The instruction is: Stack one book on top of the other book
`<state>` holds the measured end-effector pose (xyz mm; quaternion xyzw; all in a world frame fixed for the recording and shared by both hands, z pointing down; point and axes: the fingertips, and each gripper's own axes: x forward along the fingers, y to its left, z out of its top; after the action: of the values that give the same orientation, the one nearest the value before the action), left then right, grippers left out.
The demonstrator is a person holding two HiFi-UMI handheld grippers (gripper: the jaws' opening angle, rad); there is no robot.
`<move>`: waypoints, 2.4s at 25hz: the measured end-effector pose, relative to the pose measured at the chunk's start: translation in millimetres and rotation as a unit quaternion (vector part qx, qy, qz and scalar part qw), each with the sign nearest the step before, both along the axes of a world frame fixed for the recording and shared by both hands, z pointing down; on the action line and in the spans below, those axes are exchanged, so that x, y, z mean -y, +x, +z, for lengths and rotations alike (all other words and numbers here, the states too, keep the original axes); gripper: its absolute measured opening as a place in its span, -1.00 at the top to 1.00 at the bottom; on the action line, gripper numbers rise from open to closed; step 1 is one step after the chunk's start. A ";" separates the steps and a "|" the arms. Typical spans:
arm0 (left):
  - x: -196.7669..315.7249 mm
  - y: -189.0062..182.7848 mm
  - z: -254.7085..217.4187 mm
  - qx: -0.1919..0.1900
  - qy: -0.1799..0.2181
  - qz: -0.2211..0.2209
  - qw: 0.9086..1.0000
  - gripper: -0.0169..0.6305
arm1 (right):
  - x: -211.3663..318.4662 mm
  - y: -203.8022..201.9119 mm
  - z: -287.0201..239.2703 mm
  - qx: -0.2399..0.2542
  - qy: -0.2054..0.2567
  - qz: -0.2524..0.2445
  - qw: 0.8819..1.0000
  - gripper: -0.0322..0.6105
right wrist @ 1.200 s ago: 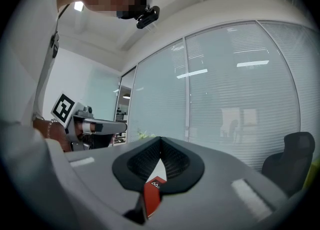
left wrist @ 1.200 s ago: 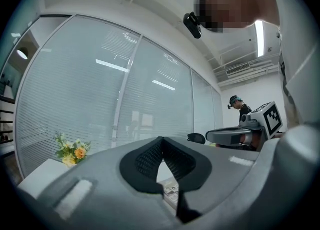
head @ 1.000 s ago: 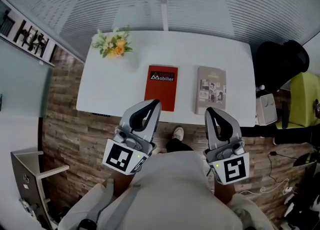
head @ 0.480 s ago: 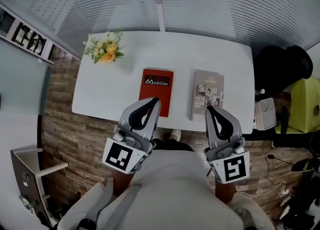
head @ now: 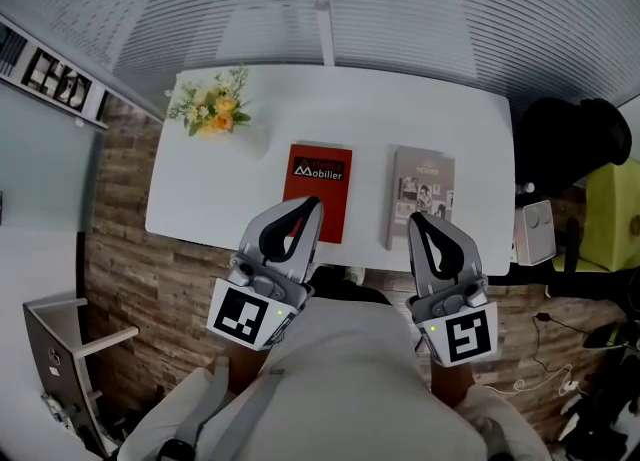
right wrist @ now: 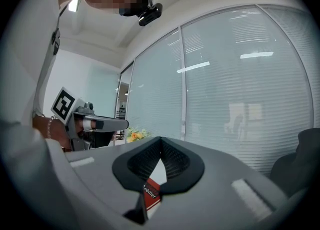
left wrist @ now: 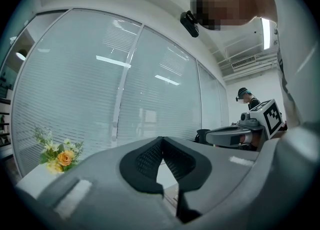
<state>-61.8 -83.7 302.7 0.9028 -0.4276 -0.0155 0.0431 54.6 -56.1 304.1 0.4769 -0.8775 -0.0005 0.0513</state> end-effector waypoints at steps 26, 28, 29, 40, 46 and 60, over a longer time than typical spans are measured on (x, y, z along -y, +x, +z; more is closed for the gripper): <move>26.1 -45.1 17.8 0.001 -0.030 0.021 0.999 0.93 | 24.4 -39.1 11.4 -0.021 -0.014 0.014 1.000 0.89; 25.7 -45.8 25.0 0.003 -0.037 0.022 0.999 0.93 | 23.9 -40.2 17.8 -0.021 -0.021 0.014 0.999 0.88; 25.4 -46.5 29.0 0.004 -0.041 0.022 0.999 0.93 | 23.4 -41.3 21.5 -0.022 -0.025 0.013 0.999 0.88; 25.0 -59.9 93.4 0.030 -0.094 0.011 0.995 0.93 | 25.1 -49.9 86.8 -0.024 -0.088 0.009 0.996 0.81; 28.8 -74.7 140.5 0.044 -0.132 -0.004 0.990 0.93 | 27.8 -52.6 121.4 -0.016 -0.107 0.015 0.994 0.79; 33.9 -95.2 238.3 0.069 -0.223 -0.011 0.972 0.78 | 26.5 -64.1 240.9 -0.012 -0.216 0.017 0.976 0.67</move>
<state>-157.0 -117.6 541.0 0.8644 -0.4323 0.1420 0.2141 -9.5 -82.7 545.0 0.4691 -0.8480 0.1843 0.1640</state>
